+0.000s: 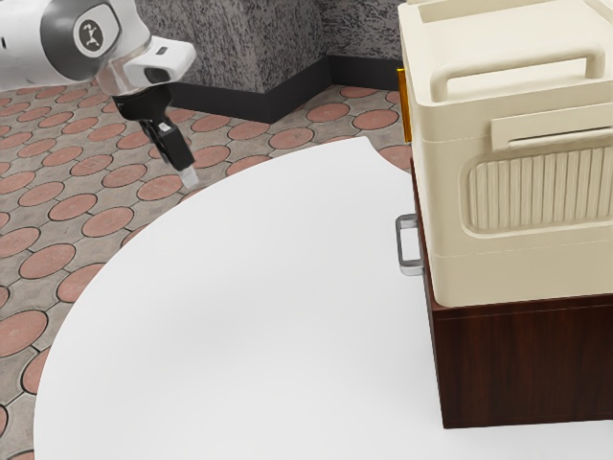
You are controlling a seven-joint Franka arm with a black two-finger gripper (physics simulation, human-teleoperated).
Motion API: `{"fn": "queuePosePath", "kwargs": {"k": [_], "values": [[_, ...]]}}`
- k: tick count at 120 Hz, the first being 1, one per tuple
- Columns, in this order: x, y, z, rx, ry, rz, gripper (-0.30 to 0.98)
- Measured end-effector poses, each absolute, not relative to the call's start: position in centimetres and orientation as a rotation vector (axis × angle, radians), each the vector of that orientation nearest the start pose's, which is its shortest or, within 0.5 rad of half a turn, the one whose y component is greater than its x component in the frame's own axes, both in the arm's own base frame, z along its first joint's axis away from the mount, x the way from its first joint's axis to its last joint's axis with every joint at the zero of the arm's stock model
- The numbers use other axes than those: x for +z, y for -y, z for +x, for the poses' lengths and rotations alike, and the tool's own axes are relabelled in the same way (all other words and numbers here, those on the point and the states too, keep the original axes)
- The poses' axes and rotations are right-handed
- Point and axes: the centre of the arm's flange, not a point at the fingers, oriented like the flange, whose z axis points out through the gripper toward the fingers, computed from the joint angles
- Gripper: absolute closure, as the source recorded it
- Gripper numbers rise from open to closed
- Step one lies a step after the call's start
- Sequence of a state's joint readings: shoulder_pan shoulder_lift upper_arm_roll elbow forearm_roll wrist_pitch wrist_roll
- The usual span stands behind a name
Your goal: Pull the drawer handle with one arm to open the drawer
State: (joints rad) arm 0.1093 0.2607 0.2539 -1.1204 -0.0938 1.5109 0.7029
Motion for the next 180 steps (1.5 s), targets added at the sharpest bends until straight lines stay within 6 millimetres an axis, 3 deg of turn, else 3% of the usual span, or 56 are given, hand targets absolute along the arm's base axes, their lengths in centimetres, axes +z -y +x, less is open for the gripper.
{"fn": "queuePosePath", "kwargs": {"k": [28, 30, 37, 43, 52, 61, 68, 86, 100, 127, 137, 144, 157, 180], "values": [[68.2, -18.6, 58.9, -0.204, -0.600, -3.044, 0.00], [68.8, -18.4, 58.6, -0.217, -0.605, -3.038, 0.00], [74.4, -17.2, 55.7, -0.353, -0.627, -2.990, 0.00], [77.6, -15.6, 54.1, -0.444, -0.659, -2.960, 0.00], [79.8, -10.7, 53.9, -0.510, -0.764, -2.927, 0.00], [79.1, -7.8, 54.3, -0.507, -0.816, -2.977, 0.00], [78.6, -7.3, 54.4, -0.493, -0.817, -3.007, 0.00], [74.6, -5.9, 56.4, -0.359, -0.869, -3.061, 0.00], [73.2, -5.5, 58.0, -0.368, -0.996, -2.995, 0.00], [73.1, -3.4, 59.7, -0.437, -1.306, -2.768, 0.00], [72.9, -0.6, 60.1, -0.417, -1.442, -2.642, 0.00], [71.0, 0.8, 60.5, -0.376, -1.525, -2.580, 0.00], [66.8, 0.5, 61.6, -0.323, -1.604, -2.509, 0.00], [63.4, 0.4, 61.7, -0.356, -1.738, -2.354, 0.00]]}}
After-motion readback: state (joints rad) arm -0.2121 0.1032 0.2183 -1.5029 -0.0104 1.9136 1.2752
